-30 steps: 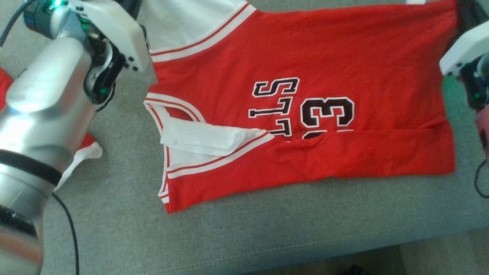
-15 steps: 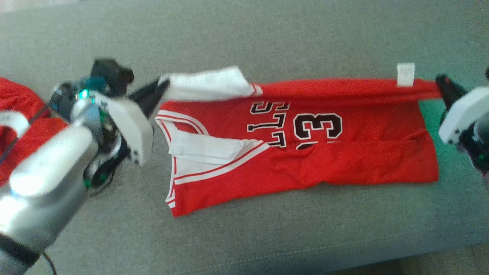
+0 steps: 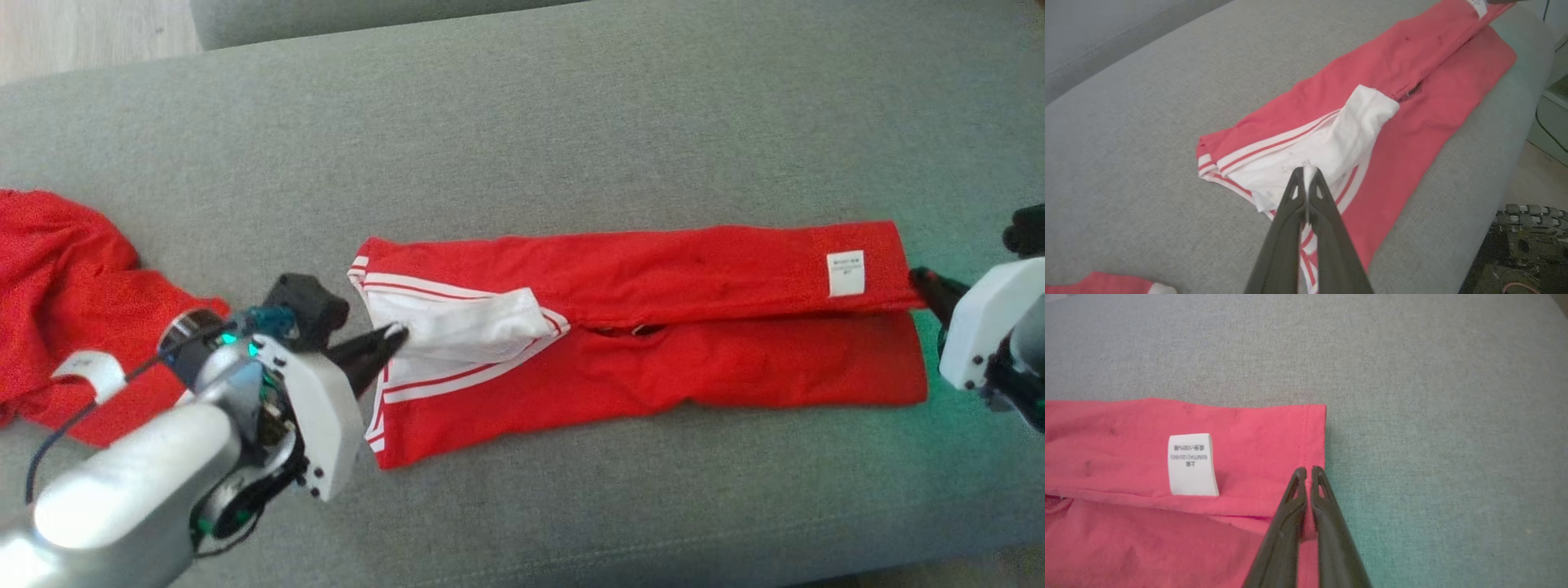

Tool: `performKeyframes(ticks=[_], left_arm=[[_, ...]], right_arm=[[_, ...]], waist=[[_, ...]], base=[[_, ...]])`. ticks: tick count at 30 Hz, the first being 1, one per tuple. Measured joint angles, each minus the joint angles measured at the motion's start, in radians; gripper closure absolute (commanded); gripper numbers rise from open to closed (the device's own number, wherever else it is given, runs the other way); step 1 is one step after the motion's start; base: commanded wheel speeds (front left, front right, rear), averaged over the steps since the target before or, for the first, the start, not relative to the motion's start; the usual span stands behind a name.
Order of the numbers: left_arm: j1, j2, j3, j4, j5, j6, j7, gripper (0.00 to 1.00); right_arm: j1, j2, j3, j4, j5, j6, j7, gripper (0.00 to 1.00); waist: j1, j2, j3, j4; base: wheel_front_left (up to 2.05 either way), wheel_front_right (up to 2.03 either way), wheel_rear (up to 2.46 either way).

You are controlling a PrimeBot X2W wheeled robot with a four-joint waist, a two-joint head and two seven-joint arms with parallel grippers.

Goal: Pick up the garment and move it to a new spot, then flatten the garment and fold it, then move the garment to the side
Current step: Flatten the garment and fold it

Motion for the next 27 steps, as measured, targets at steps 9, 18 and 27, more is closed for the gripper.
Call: performKeyframes(ticks=[9,18,27], left_arm=[[0.042,0.014,-0.035,-0.007,-0.009,0.0,0.027,1.0],[0.085,0.014,-0.062,0.029,0.0,0.013,0.02,0.0],[0.104,-0.027,0.041,0.108,-0.017,0.154,-0.155,0.0]], right_arm=[[0.077,-0.015,-0.016,-0.064,-0.013,0.0,0.079,1.0],[0.133,-0.015,-0.073,-0.08,-0.029,0.0,0.107,0.0],[0.183,0.045,-0.259,-0.105,-0.028,0.0,-0.024,0.0]], waist=[[0.0,0.0,-0.017,-0.016],[0.0,0.0,-0.049,-0.026],[0.0,0.0,-0.103,-0.021]], base=[[0.0,0.0,0.0],[0.0,0.0,0.0],[0.0,0.0,0.0]])
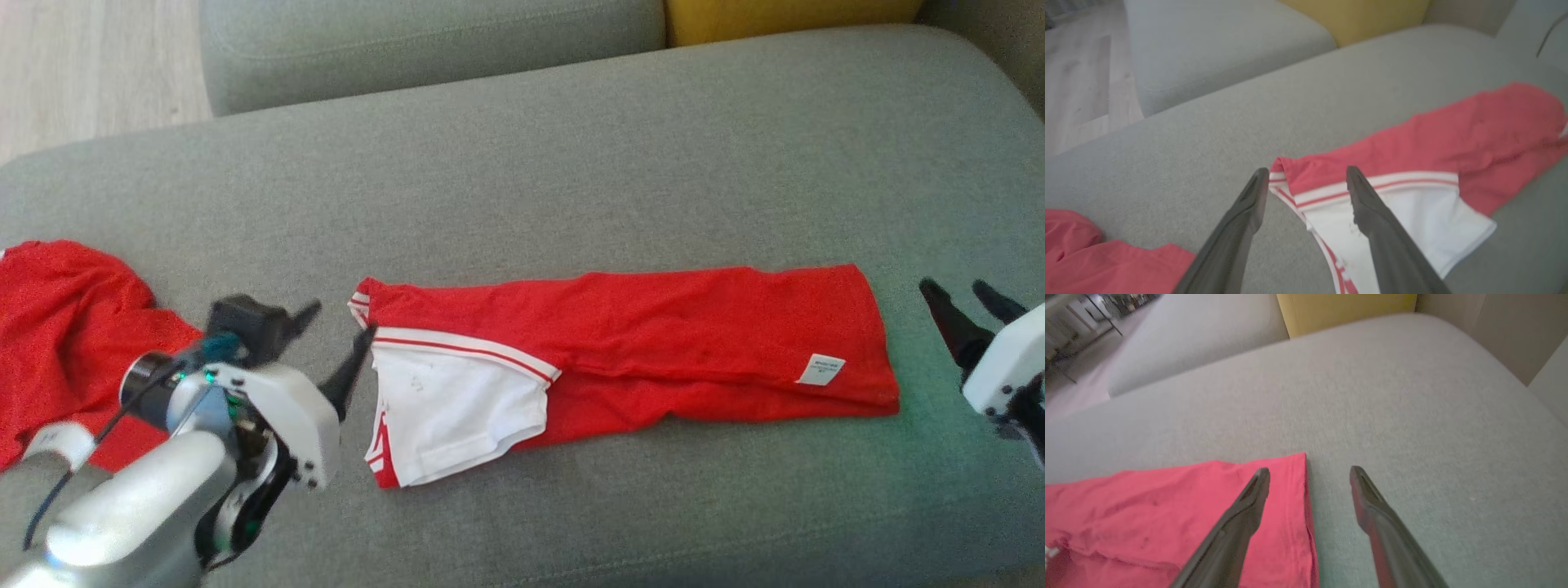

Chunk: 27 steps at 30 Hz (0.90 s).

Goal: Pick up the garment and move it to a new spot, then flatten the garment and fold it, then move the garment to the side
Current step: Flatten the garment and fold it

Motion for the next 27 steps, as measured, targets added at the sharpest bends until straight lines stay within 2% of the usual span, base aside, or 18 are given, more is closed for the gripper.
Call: performKeyframes(ticks=[5,6,9,12,17,23,27], left_arm=[[0.061,-0.09,0.143,0.022,-0.079,0.079,-0.194,0.0],[0.094,-0.125,0.215,0.026,-0.111,0.104,-0.231,0.0],[0.135,-0.18,0.323,0.044,-0.107,0.14,-0.243,0.0],[0.197,-0.248,0.458,0.035,-0.031,0.144,-0.243,0.0],[0.332,-0.356,0.593,0.038,0.096,0.077,-0.243,0.0],[0.366,-0.408,0.644,0.086,0.198,-0.022,-0.243,0.0],[0.364,-0.437,0.661,0.135,0.216,-0.052,-0.243,0.0]], right_arm=[[0.051,0.078,-0.095,-0.048,-0.064,0.0,-0.166,0.0],[0.068,0.12,-0.153,-0.059,-0.081,0.0,-0.226,0.0],[0.095,0.21,-0.236,-0.089,-0.044,0.0,-0.279,0.0],[0.13,0.262,-0.267,-0.127,-0.064,0.0,-0.314,0.0],[0.168,0.297,-0.308,-0.119,-0.169,0.0,-0.337,0.0],[0.161,0.373,-0.379,-0.034,-0.288,0.0,-0.307,0.0],[0.114,0.416,-0.421,0.024,-0.349,0.0,-0.268,0.0]], waist=[[0.0,0.0,-0.02,0.006],[0.0,0.0,-0.021,0.009],[0.0,0.0,-0.021,0.014],[0.0,0.0,-0.015,0.017],[0.0,0.0,0.0,0.015],[0.0,0.0,0.026,0.02],[0.0,0.0,0.059,0.024]], base=[[0.0,0.0,0.0],[0.0,0.0,0.0],[0.0,0.0,0.0],[0.0,0.0,0.0],[0.0,0.0,0.0],[0.0,0.0,0.0],[0.0,0.0,0.0]])
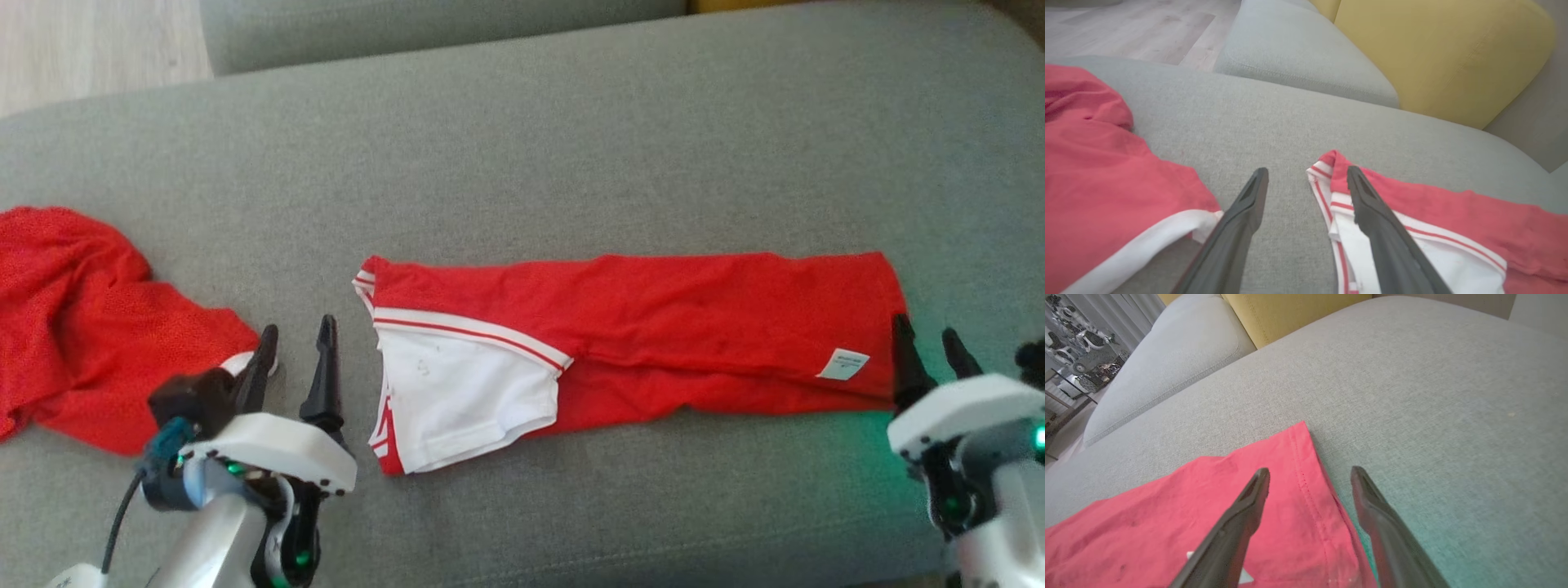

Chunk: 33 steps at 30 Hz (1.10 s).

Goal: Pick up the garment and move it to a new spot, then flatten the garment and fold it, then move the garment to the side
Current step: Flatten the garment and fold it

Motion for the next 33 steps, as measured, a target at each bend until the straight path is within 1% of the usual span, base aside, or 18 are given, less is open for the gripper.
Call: performKeyframes(ticks=[3,4,8,15,20,21,22,26,33], left_arm=[[-0.006,-0.006,0.018,0.026,0.021,-0.023,0.0,0.0],[-0.006,-0.006,0.018,0.026,0.021,-0.023,0.0,0.0],[-0.039,-0.029,0.026,0.048,0.043,-0.046,0.0,0.0],[-0.068,-0.046,0.051,0.077,0.074,-0.075,0.0,0.0],[-0.068,-0.052,0.078,0.082,0.089,-0.086,0.0,0.0],[-0.068,-0.053,0.08,0.084,0.093,-0.086,0.0,0.0],[-0.068,-0.054,0.082,0.084,0.093,-0.087,0.0,0.0],[-0.071,-0.061,0.1,0.087,0.106,-0.095,0.0,0.0],[-0.088,-0.067,0.128,0.088,0.12,-0.104,0.0,0.0]], right_arm=[[-0.055,0.023,-0.032,0.041,-0.046,0.0,0.029,0.0],[-0.055,0.023,-0.032,0.041,-0.046,0.0,0.029,0.0],[-0.097,0.036,-0.076,0.093,-0.111,0.0,0.061,0.0],[-0.138,0.053,-0.138,0.146,-0.202,0.0,0.069,0.0],[-0.16,0.056,-0.148,0.161,-0.211,0.0,0.093,0.0],[-0.165,0.058,-0.147,0.161,-0.202,0.0,0.099,0.75],[-0.168,0.058,-0.145,0.161,-0.194,0.0,0.103,1.0],[-0.168,0.058,-0.114,0.157,-0.167,0.0,0.12,1.0],[-0.166,0.051,-0.117,0.149,-0.134,0.0,0.122,1.0]], waist=[[0.0,0.0,0.026,0.003],[0.0,0.0,0.026,0.003],[0.0,0.0,0.056,0.012],[0.0,0.0,0.089,0.031],[0.0,0.0,0.097,0.032],[0.0,0.0,0.098,0.032],[0.0,0.0,0.098,0.031],[0.0,0.0,0.099,0.026],[0.0,0.0,0.097,0.019]], base=[[0.0,0.0,0.0],[0.0,0.0,0.0],[0.0,0.0,0.0],[0.0,0.0,0.0],[0.0,0.0,0.0],[0.0,0.0,0.0],[0.0,0.0,0.0],[0.0,0.0,0.0],[0.0,0.0,0.0]])
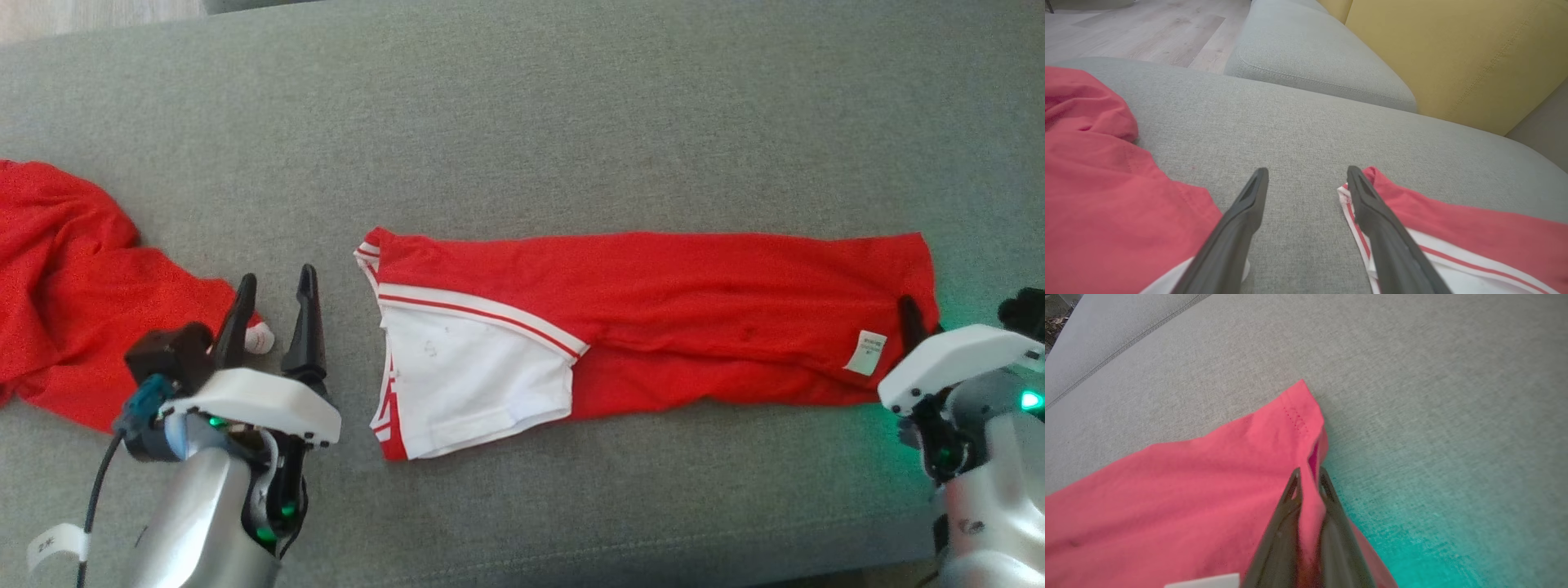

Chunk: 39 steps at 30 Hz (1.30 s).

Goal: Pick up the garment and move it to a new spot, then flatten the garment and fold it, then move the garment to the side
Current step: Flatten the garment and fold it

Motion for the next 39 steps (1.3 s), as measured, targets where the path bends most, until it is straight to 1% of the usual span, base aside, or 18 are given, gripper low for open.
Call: performKeyframes(ticks=[4,8,12,15,17,19,23,26,29,30,32,35,37,38,39], left_arm=[[0.0,-0.003,0.013,0.003,0.01,-0.007,0.0,0.0],[0.0,-0.013,0.015,0.012,0.016,-0.011,0.0,0.0],[0.0,-0.02,0.016,0.017,0.026,-0.016,0.0,0.0],[0.001,-0.025,0.019,0.024,0.026,-0.018,0.0,0.0],[0.003,-0.03,0.021,0.027,0.026,-0.025,0.0,0.0],[0.007,-0.04,0.027,0.03,0.029,-0.025,0.0,0.0],[0.01,-0.053,0.04,0.035,0.035,-0.026,0.0,0.0],[0.025,-0.054,0.046,0.038,0.035,-0.034,0.0,0.0],[0.051,-0.064,0.049,0.046,0.043,-0.035,0.0,0.0],[0.051,-0.064,0.049,0.046,0.043,-0.035,0.0,0.0],[0.064,-0.07,0.052,0.049,0.043,-0.035,0.0,0.0],[0.072,-0.08,0.053,0.053,0.043,-0.044,0.0,0.0],[0.072,-0.084,0.054,0.056,0.044,-0.044,0.0,0.0],[0.074,-0.088,0.057,0.057,0.045,-0.044,0.0,0.0],[0.077,-0.09,0.059,0.057,0.046,-0.047,0.0,0.0]], right_arm=[[0.0,-0.018,-0.022,0.001,-0.002,0.0,-0.006,1.0],[-0.001,-0.053,-0.072,0.014,-0.046,0.0,-0.029,1.0],[-0.005,-0.079,-0.174,0.03,-0.15,0.0,-0.072,1.0],[-0.02,-0.088,-0.256,0.029,-0.266,0.0,-0.101,1.0],[-0.038,-0.085,-0.3,0.026,-0.32,0.0,-0.107,1.0],[-0.053,-0.063,-0.325,0.014,-0.357,0.0,-0.106,1.0],[-0.067,-0.001,-0.32,-0.015,-0.373,0.0,-0.081,1.0],[-0.067,0.027,-0.284,-0.045,-0.347,0.0,-0.049,1.0],[-0.066,0.039,-0.225,-0.092,-0.305,0.0,-0.008,1.0],[-0.066,0.039,-0.225,-0.092,-0.305,0.0,-0.008,1.0],[-0.065,0.046,-0.182,-0.131,-0.262,0.0,0.023,1.0],[-0.058,0.055,-0.122,-0.188,-0.171,0.0,0.077,1.0],[-0.055,0.055,-0.067,-0.21,-0.052,0.0,0.118,1.0],[-0.032,0.056,-0.004,-0.247,0.022,0.0,0.133,1.0],[-0.018,0.057,0.024,-0.263,0.061,0.0,0.139,1.0]], waist=[[0.0,0.0,-0.004,-0.001],[0.0,0.0,-0.009,0.002],[0.0,0.0,-0.019,0.004],[0.0,0.0,-0.031,0.006],[0.0,0.0,-0.04,0.007],[0.0,0.0,-0.052,0.007],[0.0,0.0,-0.079,0.004],[0.0,0.0,-0.101,-0.002],[0.0,0.0,-0.126,-0.008],[0.0,0.0,-0.126,-0.008],[0.0,0.0,-0.141,-0.013],[0.0,0.0,-0.164,-0.019],[0.0,0.0,-0.179,-0.021],[0.0,0.0,-0.193,-0.021],[0.0,0.0,-0.199,-0.021]], base=[[0.0,0.0,0.0],[0.0,0.0,0.0],[0.0,0.0,0.0],[0.0,0.0,0.0],[0.0,0.0,0.0],[0.0,0.0,0.0],[0.0,0.0,0.0],[0.0,0.0,0.0],[0.0,0.0,0.0],[0.0,0.0,0.0],[0.0,0.0,0.0],[0.0,0.0,0.0],[0.0,0.0,0.0],[0.0,0.0,0.0],[0.0,0.0,0.0]])
